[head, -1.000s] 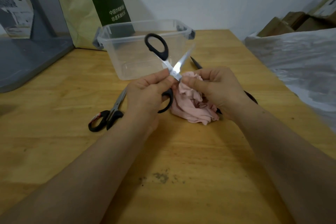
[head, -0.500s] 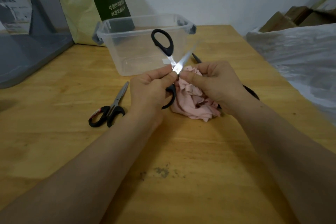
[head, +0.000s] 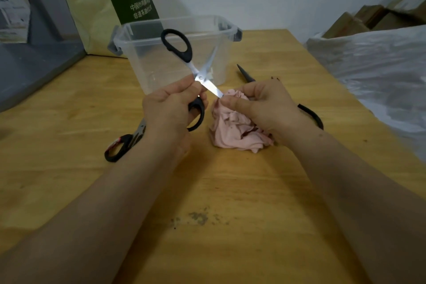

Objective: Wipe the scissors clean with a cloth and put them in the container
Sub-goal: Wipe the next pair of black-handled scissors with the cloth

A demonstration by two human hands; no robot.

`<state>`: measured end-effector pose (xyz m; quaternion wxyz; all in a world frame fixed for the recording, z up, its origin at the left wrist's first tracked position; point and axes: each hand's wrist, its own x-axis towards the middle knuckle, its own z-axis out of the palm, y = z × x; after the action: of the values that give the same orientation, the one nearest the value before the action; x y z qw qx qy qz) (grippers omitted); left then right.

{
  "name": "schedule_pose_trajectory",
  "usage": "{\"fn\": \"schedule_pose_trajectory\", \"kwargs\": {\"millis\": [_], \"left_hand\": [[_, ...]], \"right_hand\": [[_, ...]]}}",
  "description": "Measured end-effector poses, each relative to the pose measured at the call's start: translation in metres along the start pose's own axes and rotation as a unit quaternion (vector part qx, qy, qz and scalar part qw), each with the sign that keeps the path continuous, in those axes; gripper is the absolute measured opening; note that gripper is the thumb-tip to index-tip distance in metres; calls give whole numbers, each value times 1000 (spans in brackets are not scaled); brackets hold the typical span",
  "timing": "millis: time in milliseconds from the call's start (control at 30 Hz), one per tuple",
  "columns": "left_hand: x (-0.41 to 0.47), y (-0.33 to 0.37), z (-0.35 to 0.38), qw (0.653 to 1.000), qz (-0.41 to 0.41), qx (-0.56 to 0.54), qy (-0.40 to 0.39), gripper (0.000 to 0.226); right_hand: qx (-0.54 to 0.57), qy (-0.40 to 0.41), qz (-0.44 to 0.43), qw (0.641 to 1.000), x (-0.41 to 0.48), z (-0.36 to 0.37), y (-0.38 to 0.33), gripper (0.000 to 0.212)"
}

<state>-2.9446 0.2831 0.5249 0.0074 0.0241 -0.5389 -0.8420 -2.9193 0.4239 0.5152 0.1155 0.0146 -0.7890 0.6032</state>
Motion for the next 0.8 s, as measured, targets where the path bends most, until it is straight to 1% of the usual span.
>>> {"fn": "schedule_pose_trajectory", "kwargs": {"millis": [67, 133, 267, 367, 433, 533, 633, 667, 733, 800], "left_hand": [[-6, -4, 4, 999, -7, 31, -17, 13], [-7, -5, 7, 999, -17, 36, -13, 12], [4, 2, 0, 1000, -9, -24, 14, 14], [3, 1, -2, 1000, 1, -10, 7, 21], [-2, -2, 1, 1000, -3, 13, -6, 20], [-3, -1, 4, 1000, -12, 13, -9, 19], [4, 4, -3, 1000, -1, -22, 21, 11], [6, 5, -5, 999, 13, -13, 28, 10], [8, 5, -7, 998, 40, 33, 25, 11], [5, 1, -5, 995, 53, 80, 5, 12]], "right_hand": [[33, 17, -9, 999, 2, 3, -2, 4], [49, 9, -10, 999, 2, 2, -4, 5], [11, -18, 4, 1000, 0, -2, -1, 6], [19, 1, 1, 1000, 1, 0, -1, 5], [32, 11, -1, 999, 2, 0, -2, 6], [4, -9, 9, 1000, 2, -4, 0, 4], [-46, -28, 44, 998, 2, -15, 0, 3], [-54, -17, 52, 997, 2, -19, 0, 3], [-42, 46, 51, 997, 4, -30, -2, 2], [-43, 124, 13, 991, 6, -41, -2, 6]]}}
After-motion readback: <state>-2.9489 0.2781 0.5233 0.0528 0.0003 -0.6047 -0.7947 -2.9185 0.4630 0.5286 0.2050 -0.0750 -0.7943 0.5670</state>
